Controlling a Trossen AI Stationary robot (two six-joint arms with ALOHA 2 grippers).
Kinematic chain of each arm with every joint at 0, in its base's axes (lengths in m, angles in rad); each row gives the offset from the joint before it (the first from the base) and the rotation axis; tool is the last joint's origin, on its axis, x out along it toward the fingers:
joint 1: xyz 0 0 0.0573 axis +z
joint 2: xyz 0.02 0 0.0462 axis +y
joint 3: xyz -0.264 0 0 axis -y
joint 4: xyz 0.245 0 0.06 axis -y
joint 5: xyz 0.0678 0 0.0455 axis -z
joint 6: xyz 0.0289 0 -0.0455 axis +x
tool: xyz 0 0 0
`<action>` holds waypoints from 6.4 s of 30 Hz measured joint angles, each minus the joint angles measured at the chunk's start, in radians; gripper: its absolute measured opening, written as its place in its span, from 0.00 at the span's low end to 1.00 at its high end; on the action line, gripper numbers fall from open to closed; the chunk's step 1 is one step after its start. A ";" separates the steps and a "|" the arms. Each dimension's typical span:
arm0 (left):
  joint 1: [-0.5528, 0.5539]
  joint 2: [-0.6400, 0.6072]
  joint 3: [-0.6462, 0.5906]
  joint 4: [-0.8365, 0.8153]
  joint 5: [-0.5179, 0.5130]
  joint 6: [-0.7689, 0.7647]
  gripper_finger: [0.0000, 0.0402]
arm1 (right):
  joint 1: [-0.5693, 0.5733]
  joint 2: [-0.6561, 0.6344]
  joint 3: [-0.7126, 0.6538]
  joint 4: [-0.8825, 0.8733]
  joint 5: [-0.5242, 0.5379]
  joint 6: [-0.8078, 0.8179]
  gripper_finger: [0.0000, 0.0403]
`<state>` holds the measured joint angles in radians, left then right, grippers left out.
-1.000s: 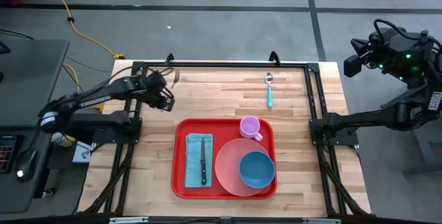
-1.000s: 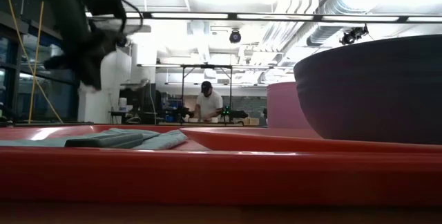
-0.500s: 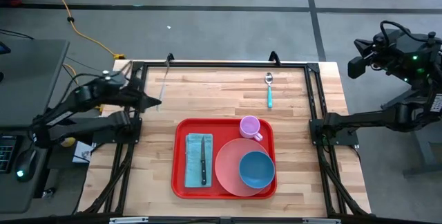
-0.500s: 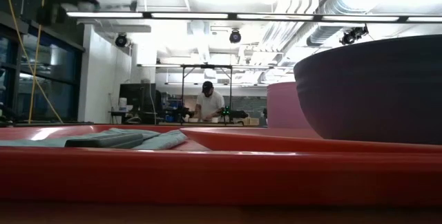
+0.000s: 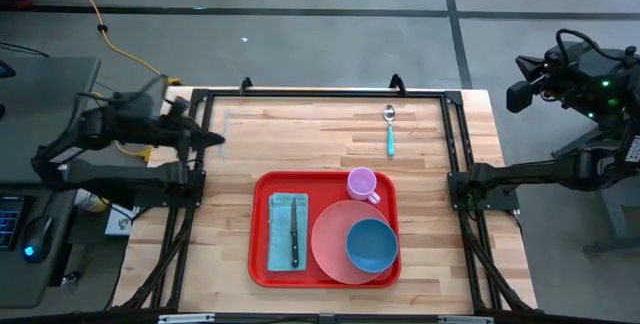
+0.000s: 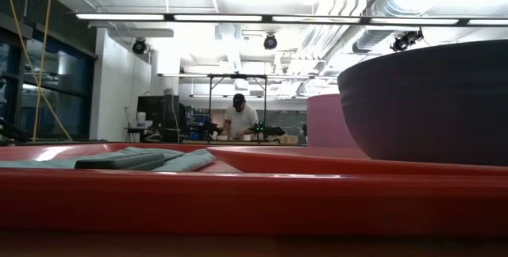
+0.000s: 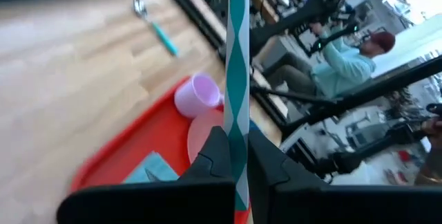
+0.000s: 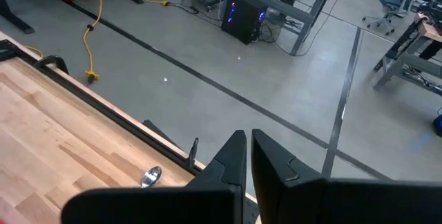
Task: Set up tray
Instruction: Put the blue fork on the blue napkin to the left side of the black knife on the red serving tray
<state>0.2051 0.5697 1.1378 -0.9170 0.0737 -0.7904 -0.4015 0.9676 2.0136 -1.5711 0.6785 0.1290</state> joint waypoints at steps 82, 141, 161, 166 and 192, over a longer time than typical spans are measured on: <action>-0.847 0.940 0.193 -0.166 -0.354 -0.887 0.09 | 0.000 -0.001 0.000 0.000 -0.057 -0.015 0.00; -0.656 1.237 0.218 -0.085 -0.120 -0.942 0.09 | 0.000 -0.101 0.001 0.026 -0.495 -0.250 0.00; -0.933 1.430 0.711 -0.067 -0.255 -0.935 0.08 | 0.000 -0.101 0.000 0.023 -0.495 -0.268 0.00; -0.893 1.577 0.920 -0.152 -0.291 -0.934 0.08 | 0.000 -0.100 0.000 0.022 -0.517 -0.276 0.00; -0.644 1.690 0.952 -0.656 -0.073 -0.933 0.08 | 0.000 -0.111 0.000 0.012 -0.590 -0.295 0.00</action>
<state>-0.4393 2.2593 2.0895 -1.5730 0.0005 -1.7230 -0.4011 0.8567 2.0136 -1.5593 0.0884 -0.1658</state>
